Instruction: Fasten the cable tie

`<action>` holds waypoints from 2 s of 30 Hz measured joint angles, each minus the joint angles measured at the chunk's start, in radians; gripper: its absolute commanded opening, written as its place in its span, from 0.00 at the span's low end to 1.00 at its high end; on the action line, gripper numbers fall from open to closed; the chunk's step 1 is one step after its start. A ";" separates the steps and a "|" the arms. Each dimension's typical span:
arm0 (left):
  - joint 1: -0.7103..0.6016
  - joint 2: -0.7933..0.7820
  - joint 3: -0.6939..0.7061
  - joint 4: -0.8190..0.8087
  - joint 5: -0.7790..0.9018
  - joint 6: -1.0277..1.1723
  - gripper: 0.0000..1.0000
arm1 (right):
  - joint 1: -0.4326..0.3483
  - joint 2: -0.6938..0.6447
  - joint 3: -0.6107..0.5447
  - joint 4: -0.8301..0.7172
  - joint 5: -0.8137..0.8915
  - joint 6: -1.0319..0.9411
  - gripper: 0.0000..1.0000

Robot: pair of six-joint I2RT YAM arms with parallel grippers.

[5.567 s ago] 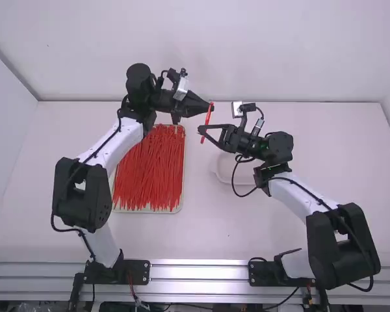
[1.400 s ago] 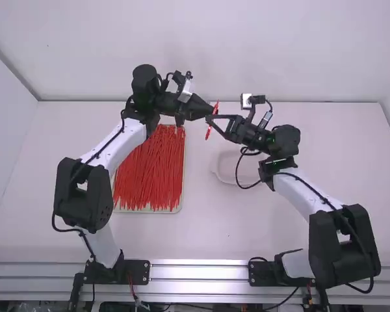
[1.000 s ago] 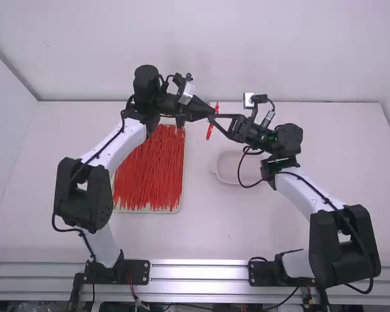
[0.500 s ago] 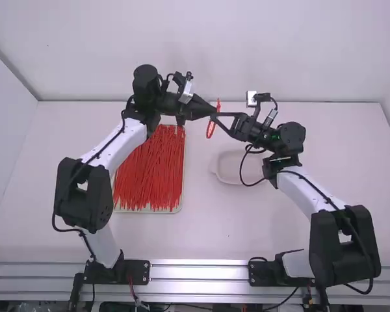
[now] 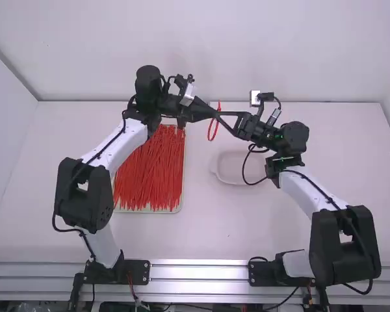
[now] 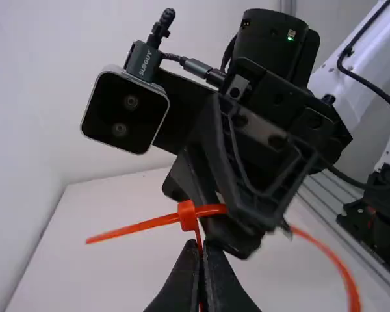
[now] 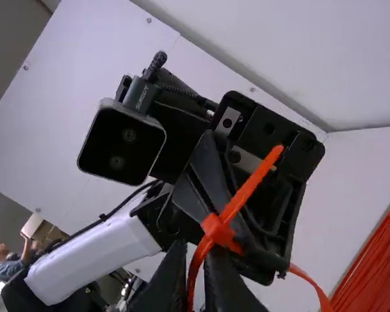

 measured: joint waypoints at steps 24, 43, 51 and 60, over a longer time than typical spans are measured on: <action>-0.007 0.016 -0.004 0.167 0.061 -0.211 0.02 | -0.055 0.001 0.017 0.046 0.045 0.035 0.46; -0.048 0.016 -0.004 0.181 0.061 -0.211 0.02 | -0.049 0.001 0.017 0.052 0.050 0.037 0.24; -0.048 0.016 -0.004 0.177 0.061 -0.211 0.02 | -0.047 0.001 0.017 0.063 0.047 0.041 0.00; -0.050 0.016 -0.004 0.098 0.072 -0.200 0.02 | -0.057 0.001 0.017 0.102 0.002 0.037 0.00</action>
